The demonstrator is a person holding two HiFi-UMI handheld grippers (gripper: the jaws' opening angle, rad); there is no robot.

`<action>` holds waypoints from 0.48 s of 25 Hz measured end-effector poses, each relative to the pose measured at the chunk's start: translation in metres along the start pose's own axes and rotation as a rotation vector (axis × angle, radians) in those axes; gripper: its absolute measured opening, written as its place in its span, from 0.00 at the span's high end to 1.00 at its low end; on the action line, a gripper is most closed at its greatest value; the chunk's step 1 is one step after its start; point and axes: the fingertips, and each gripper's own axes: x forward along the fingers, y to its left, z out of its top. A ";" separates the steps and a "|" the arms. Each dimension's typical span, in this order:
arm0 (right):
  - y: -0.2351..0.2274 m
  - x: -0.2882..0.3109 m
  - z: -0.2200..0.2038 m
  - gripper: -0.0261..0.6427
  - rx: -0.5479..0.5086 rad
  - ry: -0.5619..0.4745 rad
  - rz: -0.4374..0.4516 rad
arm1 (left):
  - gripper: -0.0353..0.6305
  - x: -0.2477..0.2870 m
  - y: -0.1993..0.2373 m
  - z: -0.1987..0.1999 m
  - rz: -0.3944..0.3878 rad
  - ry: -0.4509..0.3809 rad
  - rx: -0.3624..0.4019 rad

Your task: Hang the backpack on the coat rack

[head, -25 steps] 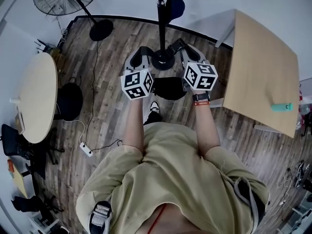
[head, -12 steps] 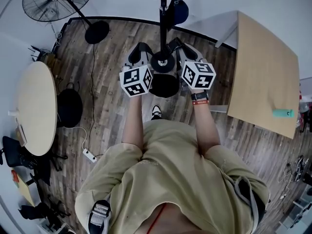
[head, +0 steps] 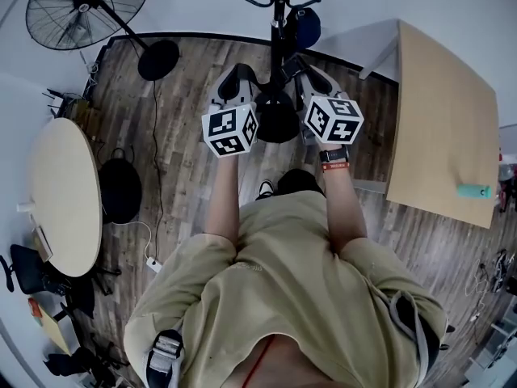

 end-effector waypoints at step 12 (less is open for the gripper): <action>-0.054 0.075 0.040 0.89 0.035 0.008 0.023 | 0.91 0.084 -0.002 0.010 0.001 -0.005 -0.030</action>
